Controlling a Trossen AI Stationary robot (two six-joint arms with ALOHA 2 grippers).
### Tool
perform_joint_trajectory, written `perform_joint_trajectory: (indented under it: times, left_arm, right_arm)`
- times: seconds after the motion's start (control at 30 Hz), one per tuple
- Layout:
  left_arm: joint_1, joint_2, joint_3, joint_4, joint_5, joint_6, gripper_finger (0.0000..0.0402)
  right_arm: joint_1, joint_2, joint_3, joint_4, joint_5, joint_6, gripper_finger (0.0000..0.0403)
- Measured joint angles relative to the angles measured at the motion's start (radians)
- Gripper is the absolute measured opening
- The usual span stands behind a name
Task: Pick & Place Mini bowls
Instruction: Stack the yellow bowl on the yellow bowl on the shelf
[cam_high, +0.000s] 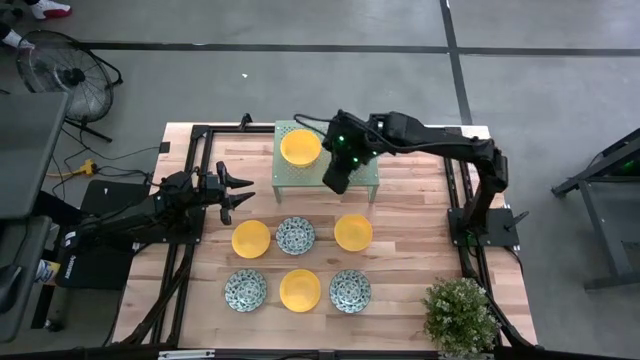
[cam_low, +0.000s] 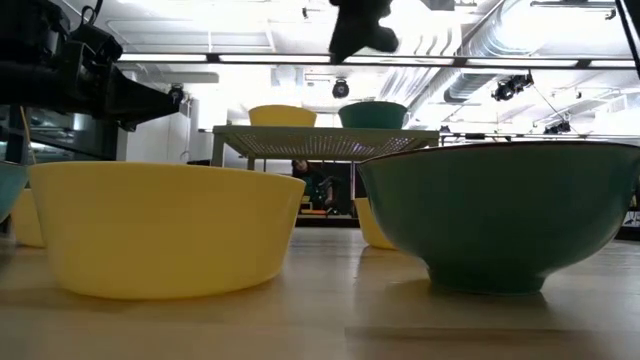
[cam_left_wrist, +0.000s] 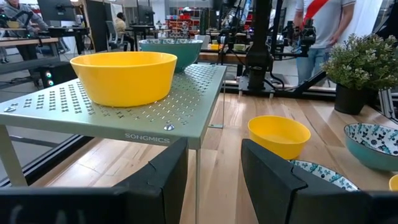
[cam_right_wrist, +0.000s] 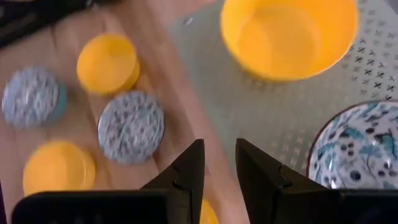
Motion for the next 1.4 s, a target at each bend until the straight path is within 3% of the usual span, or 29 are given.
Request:
perform_joint_trajectory:
  times: [0.3, 0.77, 1.07, 1.4]
  left_arm:
    - [0.000, 0.000, 0.000, 0.000, 0.003, 0.000, 0.0147]
    - [0.000, 0.000, 0.000, -0.001, 0.002, 0.000, 0.0147]
    - [0.000, 0.000, 0.000, -0.001, 0.002, 0.000, 0.0147]
    - [0.000, 0.000, 0.000, -0.001, 0.002, 0.000, 0.0147]
  right_arm:
    - [0.130, -0.092, -0.120, -0.124, 0.049, -0.133, 0.0079]
    - [0.277, -0.375, -0.692, 0.123, -0.087, -0.497, 0.0106]
    - [0.318, -0.327, -0.930, 0.420, -0.081, -0.848, 0.0125]
    - [0.340, -0.198, -0.978, 0.485, -0.089, -0.901, 0.0124]
